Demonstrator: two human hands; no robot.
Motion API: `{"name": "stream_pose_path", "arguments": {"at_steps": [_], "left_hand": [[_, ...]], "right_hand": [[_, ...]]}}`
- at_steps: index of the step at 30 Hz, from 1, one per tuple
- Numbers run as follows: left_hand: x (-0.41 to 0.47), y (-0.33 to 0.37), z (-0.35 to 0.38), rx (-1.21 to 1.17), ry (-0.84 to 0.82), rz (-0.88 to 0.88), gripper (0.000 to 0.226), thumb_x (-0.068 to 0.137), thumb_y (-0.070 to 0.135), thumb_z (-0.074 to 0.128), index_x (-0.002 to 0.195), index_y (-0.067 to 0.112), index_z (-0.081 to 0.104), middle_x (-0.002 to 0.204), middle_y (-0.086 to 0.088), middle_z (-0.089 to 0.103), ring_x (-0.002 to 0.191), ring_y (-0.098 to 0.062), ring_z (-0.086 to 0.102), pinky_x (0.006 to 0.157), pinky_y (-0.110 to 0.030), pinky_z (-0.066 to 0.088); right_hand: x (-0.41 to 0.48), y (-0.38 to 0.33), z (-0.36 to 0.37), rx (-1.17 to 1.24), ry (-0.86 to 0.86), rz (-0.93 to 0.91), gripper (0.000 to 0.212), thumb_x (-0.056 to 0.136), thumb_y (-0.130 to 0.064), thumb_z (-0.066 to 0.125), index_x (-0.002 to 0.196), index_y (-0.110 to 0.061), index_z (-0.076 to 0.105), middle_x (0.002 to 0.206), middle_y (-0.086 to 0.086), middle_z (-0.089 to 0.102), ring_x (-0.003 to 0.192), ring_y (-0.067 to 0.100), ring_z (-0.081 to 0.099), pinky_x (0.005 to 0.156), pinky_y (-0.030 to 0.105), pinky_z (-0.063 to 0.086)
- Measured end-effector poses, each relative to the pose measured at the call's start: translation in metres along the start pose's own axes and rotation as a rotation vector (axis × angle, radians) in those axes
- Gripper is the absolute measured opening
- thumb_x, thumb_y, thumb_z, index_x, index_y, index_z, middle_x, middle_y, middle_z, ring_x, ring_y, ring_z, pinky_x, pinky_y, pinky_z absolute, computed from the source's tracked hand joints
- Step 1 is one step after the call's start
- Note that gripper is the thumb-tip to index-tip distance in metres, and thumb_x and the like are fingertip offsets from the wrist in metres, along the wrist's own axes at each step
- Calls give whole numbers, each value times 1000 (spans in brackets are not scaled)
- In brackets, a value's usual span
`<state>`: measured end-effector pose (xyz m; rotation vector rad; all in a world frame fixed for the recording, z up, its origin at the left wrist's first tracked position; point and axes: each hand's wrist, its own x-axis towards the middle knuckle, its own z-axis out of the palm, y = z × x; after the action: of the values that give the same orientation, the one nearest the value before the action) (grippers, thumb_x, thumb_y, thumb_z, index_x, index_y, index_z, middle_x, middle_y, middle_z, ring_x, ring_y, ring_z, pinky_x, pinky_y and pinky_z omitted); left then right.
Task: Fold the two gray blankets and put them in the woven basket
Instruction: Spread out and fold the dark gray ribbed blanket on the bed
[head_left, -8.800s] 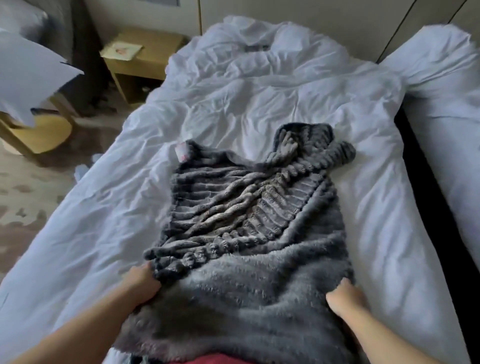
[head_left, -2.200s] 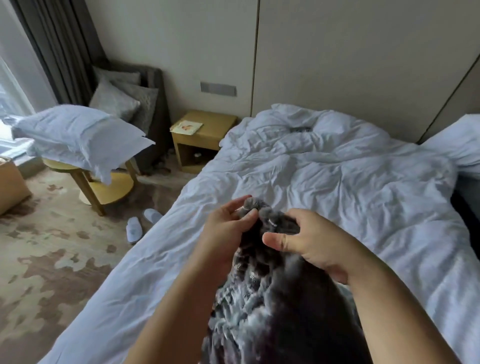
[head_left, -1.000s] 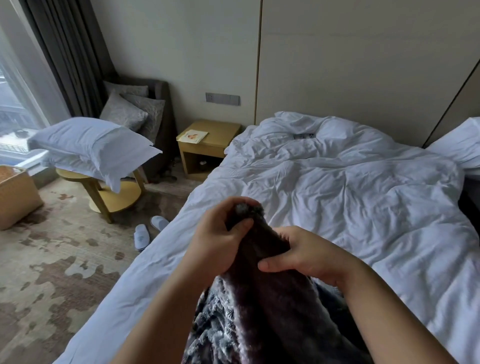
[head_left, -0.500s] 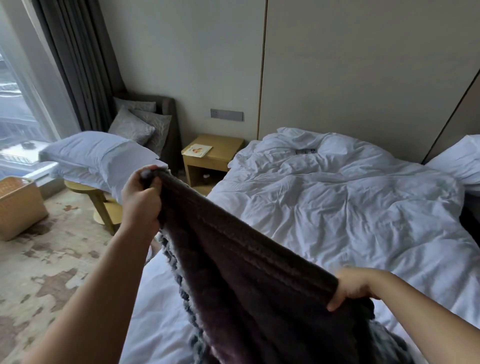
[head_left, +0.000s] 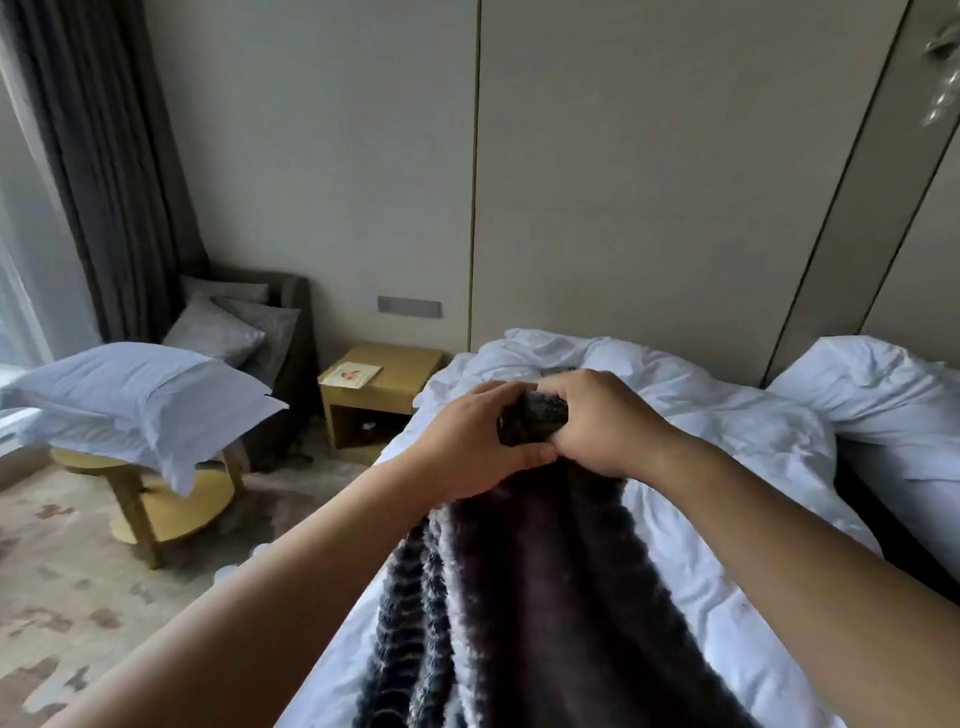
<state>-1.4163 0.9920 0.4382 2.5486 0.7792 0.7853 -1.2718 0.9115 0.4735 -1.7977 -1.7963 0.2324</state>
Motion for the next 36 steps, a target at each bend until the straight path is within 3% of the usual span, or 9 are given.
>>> {"name": "stream_pose_path", "arguments": {"at_steps": [2, 6, 13, 17, 21, 28, 30, 33, 36], "left_hand": [[1, 1, -1, 8, -46, 34, 63, 75, 48, 74, 130, 27, 51, 129, 11, 55, 122, -12, 49, 89, -13, 33], [-12, 7, 4, 211, -271, 91, 19, 83, 35, 68, 88, 31, 50, 78, 13, 55, 80, -18, 54, 54, -19, 31], [-34, -10, 3, 459, -172, 148, 33, 78, 9, 49, 106, 27, 54, 105, 9, 62, 91, -21, 59, 59, -29, 30], [-40, -30, -4, 405, -151, 49, 26, 82, 14, 53, 103, 29, 54, 103, 8, 63, 94, -22, 58, 66, -33, 43], [-24, -25, -6, 314, -172, -4, 17, 89, 19, 58, 104, 27, 60, 102, 3, 65, 95, -23, 58, 73, -34, 45], [73, -4, -131, 213, 426, -26, 43, 88, 27, 66, 129, 19, 54, 104, -16, 64, 96, -36, 60, 85, -39, 46], [76, -3, -128, 244, 261, -169, 46, 88, 37, 65, 127, 17, 53, 104, -14, 66, 97, -34, 60, 83, -35, 44], [66, 0, -97, 441, -131, -290, 29, 91, 34, 61, 112, 14, 64, 110, -7, 67, 93, -20, 59, 72, -20, 43], [64, 10, -82, 329, -33, -266, 14, 91, 20, 59, 96, 12, 69, 104, -7, 69, 94, -24, 61, 72, -23, 40]], "right_hand": [[-13, 0, -7, 86, -42, 36, 24, 66, -7, 74, 65, -29, 64, 58, -16, 62, 56, -3, 56, 50, 13, 39], [-41, 17, -1, 89, -246, 203, 25, 64, -17, 81, 62, -25, 58, 57, -13, 58, 52, -2, 54, 49, 13, 38], [-105, 89, 27, 24, -681, 586, 20, 67, -30, 83, 84, -23, 73, 91, -1, 74, 89, 18, 71, 84, 30, 56], [-150, 122, 39, 56, -699, 746, 21, 74, -35, 79, 87, -19, 73, 84, -1, 70, 78, 18, 67, 70, 24, 51], [-138, 130, 11, -6, -393, 817, 21, 86, -21, 66, 73, -9, 54, 63, 7, 49, 53, 19, 43, 50, 23, 31], [-90, 101, -233, -99, 1132, 705, 31, 81, -7, 50, 107, -13, 66, 105, 20, 68, 97, 38, 62, 78, 38, 46], [-104, 93, -239, -177, 946, 781, 24, 86, -11, 55, 108, -8, 62, 98, 19, 65, 90, 36, 61, 74, 37, 44], [-145, 102, -205, -174, 227, 1004, 9, 86, -4, 60, 77, -1, 61, 80, 15, 58, 70, 24, 56, 71, 35, 46], [-171, 113, -203, -120, 276, 1069, 19, 78, 9, 54, 64, -4, 54, 61, 11, 50, 53, 19, 45, 48, 23, 34]]}}
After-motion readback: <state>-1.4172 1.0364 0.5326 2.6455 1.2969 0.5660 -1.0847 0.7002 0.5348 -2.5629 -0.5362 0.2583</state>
